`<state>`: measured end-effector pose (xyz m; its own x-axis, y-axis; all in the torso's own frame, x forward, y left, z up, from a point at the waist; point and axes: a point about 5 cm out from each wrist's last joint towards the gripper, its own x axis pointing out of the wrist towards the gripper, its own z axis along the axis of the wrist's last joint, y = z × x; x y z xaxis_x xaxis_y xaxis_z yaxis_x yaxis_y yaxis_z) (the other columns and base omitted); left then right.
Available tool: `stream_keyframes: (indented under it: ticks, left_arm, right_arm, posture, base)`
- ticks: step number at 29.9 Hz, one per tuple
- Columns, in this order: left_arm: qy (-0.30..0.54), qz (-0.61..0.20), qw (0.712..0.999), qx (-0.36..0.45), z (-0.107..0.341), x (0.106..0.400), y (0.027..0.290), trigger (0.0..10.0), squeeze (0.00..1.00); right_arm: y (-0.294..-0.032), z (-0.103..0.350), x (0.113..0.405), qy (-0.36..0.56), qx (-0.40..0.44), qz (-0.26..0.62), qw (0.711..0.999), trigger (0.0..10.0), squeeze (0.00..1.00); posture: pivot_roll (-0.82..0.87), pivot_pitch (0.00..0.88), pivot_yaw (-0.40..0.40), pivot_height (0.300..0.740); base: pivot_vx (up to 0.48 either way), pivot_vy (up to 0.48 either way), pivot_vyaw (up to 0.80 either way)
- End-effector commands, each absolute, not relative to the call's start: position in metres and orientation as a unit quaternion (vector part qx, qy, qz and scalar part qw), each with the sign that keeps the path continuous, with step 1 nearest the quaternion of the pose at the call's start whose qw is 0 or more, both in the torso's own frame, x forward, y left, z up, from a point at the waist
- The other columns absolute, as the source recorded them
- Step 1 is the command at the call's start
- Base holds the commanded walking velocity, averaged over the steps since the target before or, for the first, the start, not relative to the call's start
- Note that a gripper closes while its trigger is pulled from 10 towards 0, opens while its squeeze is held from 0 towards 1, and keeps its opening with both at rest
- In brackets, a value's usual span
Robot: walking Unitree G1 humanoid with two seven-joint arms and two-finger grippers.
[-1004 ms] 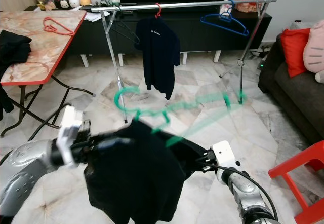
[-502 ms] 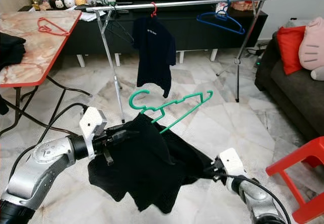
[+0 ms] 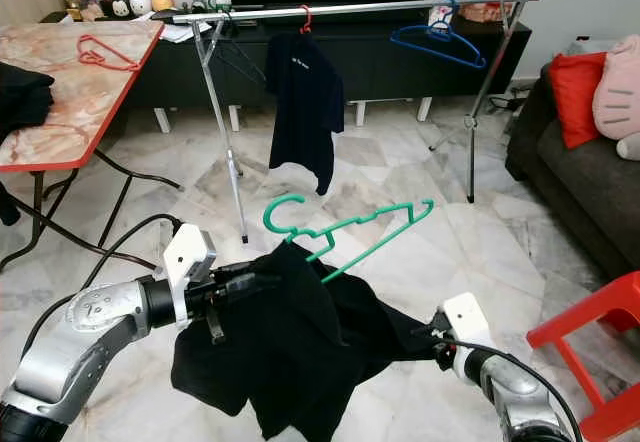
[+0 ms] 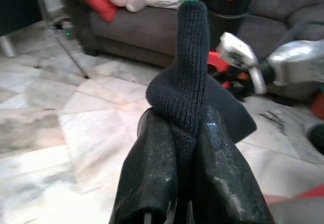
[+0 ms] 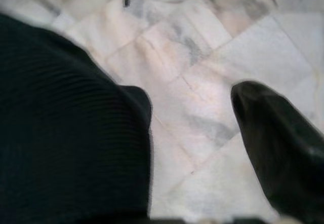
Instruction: Hang hanger
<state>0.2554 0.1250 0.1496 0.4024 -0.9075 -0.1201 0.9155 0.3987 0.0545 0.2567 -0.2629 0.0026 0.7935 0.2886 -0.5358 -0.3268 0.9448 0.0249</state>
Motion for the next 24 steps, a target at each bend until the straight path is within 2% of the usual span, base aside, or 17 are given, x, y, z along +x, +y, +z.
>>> stream_keyframes:
  ticks: [1, 3, 6, 10, 15, 16, 17, 18, 21, 22, 23, 24]
  left_arm:
    - [0.022, -0.565, 0.823, 0.052, 0.158, 0.251, 0.123, 10.0, 0.00]
    - [0.026, -0.579, 0.814, 0.049, 0.158, 0.248, 0.122, 10.0, 0.00]
    - [0.029, -0.589, 0.806, 0.046, 0.157, 0.244, 0.120, 10.0, 0.00]
    - [0.034, -0.596, 0.801, 0.045, 0.156, 0.242, 0.119, 10.0, 0.00]
    - [0.035, -0.586, 0.808, 0.054, 0.155, 0.245, 0.119, 10.0, 0.00]
    - [0.035, -0.584, 0.809, 0.054, 0.155, 0.247, 0.119, 10.0, 0.00]
    - [0.035, -0.584, 0.809, 0.054, 0.155, 0.247, 0.119, 10.0, 0.00]
    - [0.034, -0.581, 0.811, 0.055, 0.155, 0.248, 0.119, 10.0, 0.00]
    - [0.034, -0.580, 0.812, 0.057, 0.155, 0.249, 0.118, 10.0, 0.00]
    - [0.035, -0.580, 0.812, 0.057, 0.155, 0.249, 0.118, 10.0, 0.00]
    - [0.037, -0.580, 0.812, 0.058, 0.154, 0.249, 0.118, 10.0, 0.00]
    - [0.038, -0.580, 0.812, 0.060, 0.154, 0.249, 0.118, 10.0, 0.00]
  right_arm:
    - [-0.263, 0.009, 0.264, 0.263, -0.003, 0.153, 0.953, 10.0, 1.00]
    - [-0.265, 0.011, 0.268, 0.269, 0.039, 0.125, 0.954, 10.0, 1.00]
    - [-0.261, 0.009, 0.268, 0.286, 0.082, 0.145, 0.944, 10.0, 1.00]
    - [-0.258, 0.008, 0.267, 0.296, 0.103, 0.163, 0.936, 10.0, 1.00]
    - [-0.256, 0.006, 0.265, 0.327, 0.079, 0.192, 0.922, 10.0, 1.00]
    - [-0.257, 0.004, 0.261, 0.346, 0.061, 0.202, 0.914, 10.0, 0.51]
    - [-0.257, 0.004, 0.261, 0.346, 0.061, 0.202, 0.914, 10.0, 0.51]
    - [-0.257, 0.003, 0.260, 0.355, 0.046, 0.209, 0.910, 10.0, 0.00]
    - [-0.259, 0.000, 0.256, 0.378, 0.031, 0.223, 0.898, 10.0, 0.00]
    - [-0.259, 0.000, 0.255, 0.383, 0.029, 0.228, 0.895, 10.0, 0.25]
    - [-0.260, 0.000, 0.253, 0.389, 0.022, 0.234, 0.891, 10.0, 1.00]
    - [-0.260, -0.001, 0.253, 0.393, 0.017, 0.239, 0.888, 10.0, 1.00]
  posture:
    - [-0.04, 0.000, -0.017, 0.740]
    - [-0.04, 0.000, -0.018, 0.740]
    - [-0.04, 0.000, -0.020, 0.740]
    - [-0.04, 0.000, -0.020, 0.740]
    - [-0.04, 0.000, -0.016, 0.740]
    - [-0.04, 0.000, -0.017, 0.740]
    - [-0.04, 0.000, -0.017, 0.740]
    - [-0.04, 0.000, -0.017, 0.740]
    - [-0.04, 0.000, -0.017, 0.740]
    - [-0.04, 0.000, -0.020, 0.740]
    - [-0.04, 0.000, -0.020, 0.740]
    - [-0.04, 0.000, -0.020, 0.740]
  base:
    - [0.000, 0.000, 0.00]
    - [0.000, 0.000, 0.00]
    - [0.000, 0.000, 0.00]
    - [0.000, 0.000, 0.00]
    - [0.000, 0.000, 0.00]
    - [0.000, 0.000, 0.00]
    - [0.000, 0.000, 0.00]
    - [0.000, 0.000, 0.00]
    - [0.000, 0.000, 0.00]
    - [0.000, 0.000, 0.00]
    - [0.000, 0.000, 0.00]
    - [0.000, 0.000, 0.00]
